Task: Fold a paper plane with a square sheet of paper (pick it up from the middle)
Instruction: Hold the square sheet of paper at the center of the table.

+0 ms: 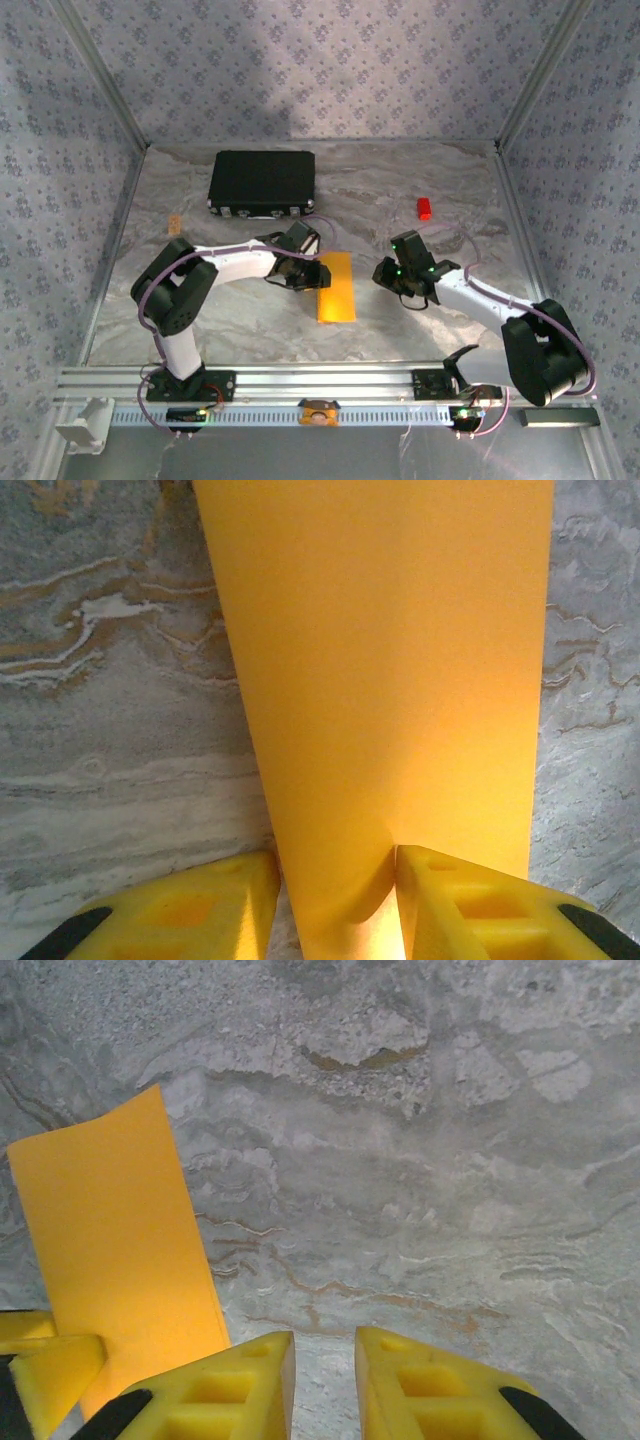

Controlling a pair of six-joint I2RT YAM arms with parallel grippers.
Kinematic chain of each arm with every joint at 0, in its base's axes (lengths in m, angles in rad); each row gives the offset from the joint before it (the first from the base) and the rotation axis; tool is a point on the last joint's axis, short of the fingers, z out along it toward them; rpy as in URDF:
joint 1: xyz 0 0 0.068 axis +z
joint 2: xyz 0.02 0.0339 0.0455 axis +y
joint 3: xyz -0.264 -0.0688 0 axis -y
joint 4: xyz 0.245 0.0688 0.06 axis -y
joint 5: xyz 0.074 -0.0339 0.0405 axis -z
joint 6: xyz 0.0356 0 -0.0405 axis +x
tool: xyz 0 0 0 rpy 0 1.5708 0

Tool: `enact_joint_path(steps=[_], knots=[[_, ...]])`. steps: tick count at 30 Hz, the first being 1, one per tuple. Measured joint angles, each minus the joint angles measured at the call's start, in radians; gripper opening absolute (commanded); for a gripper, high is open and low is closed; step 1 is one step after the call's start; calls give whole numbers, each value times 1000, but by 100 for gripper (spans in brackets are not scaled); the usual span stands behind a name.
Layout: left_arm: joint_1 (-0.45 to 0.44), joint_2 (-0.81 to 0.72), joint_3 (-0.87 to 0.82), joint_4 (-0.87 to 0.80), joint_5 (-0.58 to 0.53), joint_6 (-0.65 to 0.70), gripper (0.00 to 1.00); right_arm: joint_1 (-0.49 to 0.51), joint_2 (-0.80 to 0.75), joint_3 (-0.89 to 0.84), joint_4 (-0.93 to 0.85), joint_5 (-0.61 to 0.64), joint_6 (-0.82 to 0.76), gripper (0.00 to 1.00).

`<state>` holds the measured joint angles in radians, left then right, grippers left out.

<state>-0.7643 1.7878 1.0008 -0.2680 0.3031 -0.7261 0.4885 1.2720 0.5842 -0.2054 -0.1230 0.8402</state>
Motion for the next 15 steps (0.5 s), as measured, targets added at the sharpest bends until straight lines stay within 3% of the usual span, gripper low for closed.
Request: enact_joint_path(steps=[15], knots=[[-2, 3, 5, -2, -1, -19, 41, 16, 73, 0, 31, -46, -18, 25]])
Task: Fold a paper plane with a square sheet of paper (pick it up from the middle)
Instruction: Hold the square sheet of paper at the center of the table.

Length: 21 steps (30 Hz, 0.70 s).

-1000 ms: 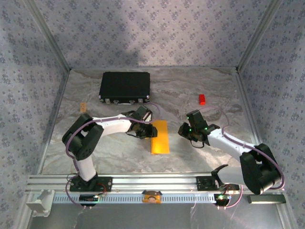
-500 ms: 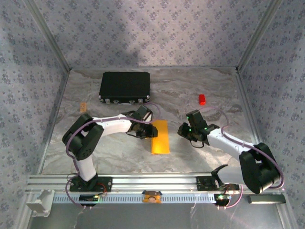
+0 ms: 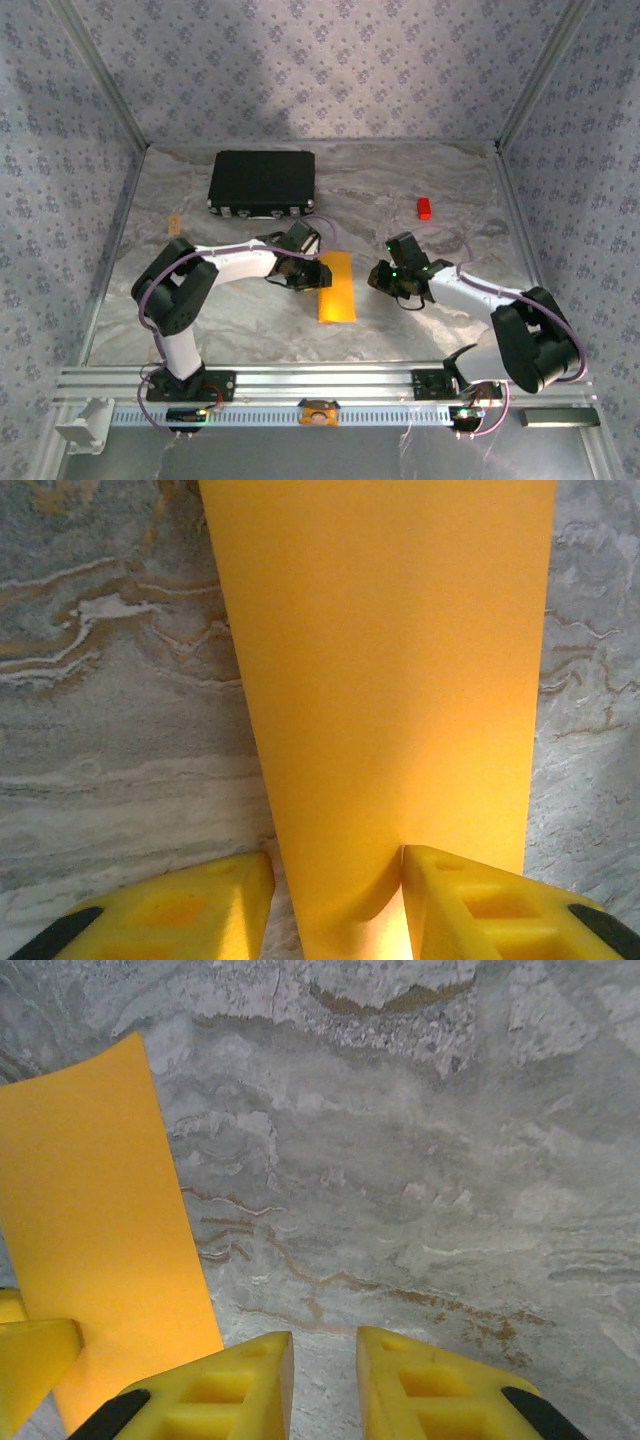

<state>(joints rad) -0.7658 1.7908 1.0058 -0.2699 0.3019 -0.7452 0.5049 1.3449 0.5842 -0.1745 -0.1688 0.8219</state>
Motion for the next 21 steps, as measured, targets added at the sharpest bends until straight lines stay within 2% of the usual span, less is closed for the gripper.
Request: enact_joint_path(steps=[21], knots=[[2, 32, 48, -60, 5, 2, 42, 10, 24, 11, 10, -4, -4, 25]])
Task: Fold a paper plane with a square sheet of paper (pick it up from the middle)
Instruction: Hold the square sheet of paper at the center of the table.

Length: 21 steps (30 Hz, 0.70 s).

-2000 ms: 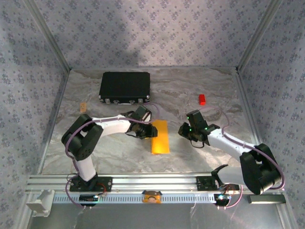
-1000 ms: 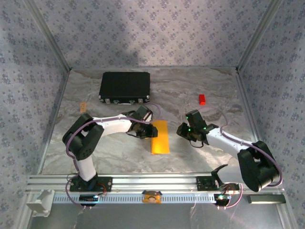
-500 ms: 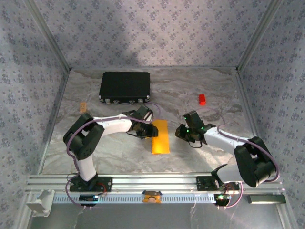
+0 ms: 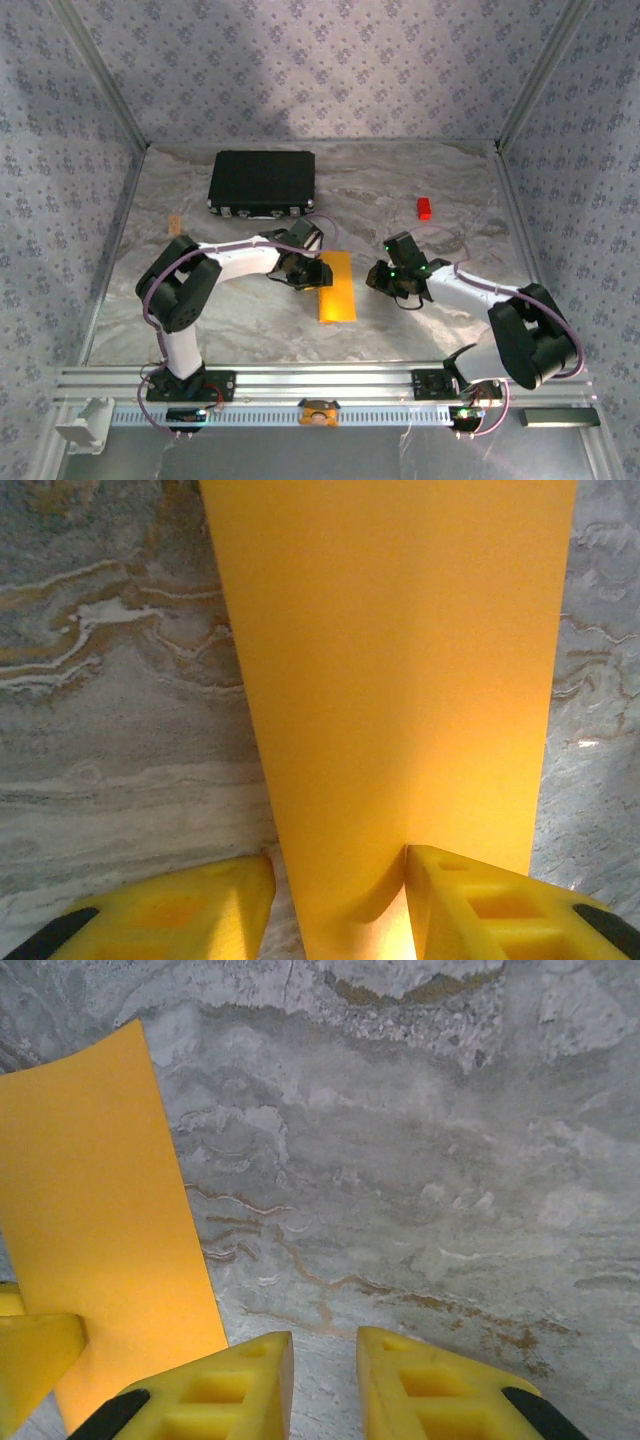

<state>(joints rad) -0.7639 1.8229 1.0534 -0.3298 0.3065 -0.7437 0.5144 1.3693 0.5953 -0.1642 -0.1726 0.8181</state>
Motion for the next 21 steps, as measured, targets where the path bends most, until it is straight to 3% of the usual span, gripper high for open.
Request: enact_joint_path(steps=[7, 19, 21], knots=[[0, 5, 5, -6, 0, 2, 43, 8, 6, 7, 7, -9, -12, 23], [0, 5, 6, -8, -1, 2, 43, 58, 171, 93, 71, -93, -72, 0], [0, 5, 6, -8, -1, 2, 43, 66, 199, 116, 77, -106, -72, 0]])
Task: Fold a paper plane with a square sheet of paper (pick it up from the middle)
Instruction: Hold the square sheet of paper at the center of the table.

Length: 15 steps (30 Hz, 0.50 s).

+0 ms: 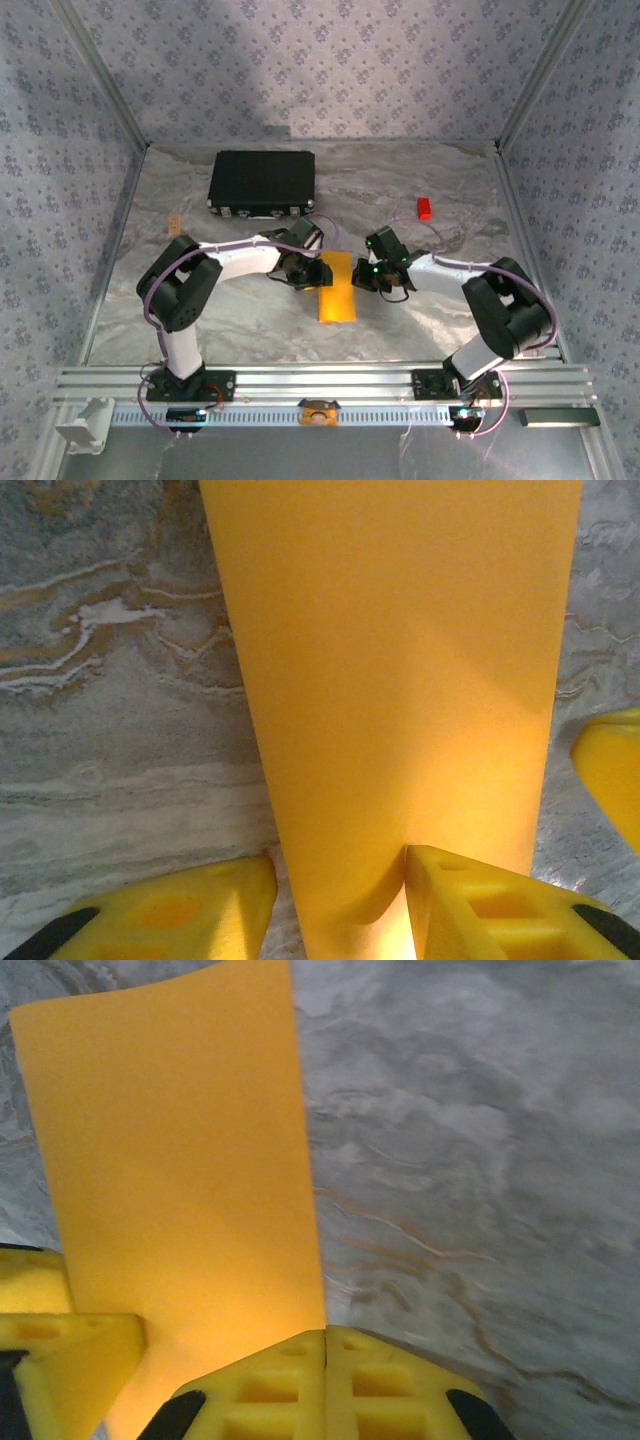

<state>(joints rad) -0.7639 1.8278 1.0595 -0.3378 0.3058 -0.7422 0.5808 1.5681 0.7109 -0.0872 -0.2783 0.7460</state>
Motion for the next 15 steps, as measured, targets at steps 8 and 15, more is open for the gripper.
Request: enact_joint_path(steps=[8, 15], knots=[[0, 0, 0, 0, 0, 0, 43, 41, 52, 79, 16, -19, -7, 0], [0, 1, 0, 0, 0, 1, 42, 41, 98, 68, 30, -40, -6, 0]])
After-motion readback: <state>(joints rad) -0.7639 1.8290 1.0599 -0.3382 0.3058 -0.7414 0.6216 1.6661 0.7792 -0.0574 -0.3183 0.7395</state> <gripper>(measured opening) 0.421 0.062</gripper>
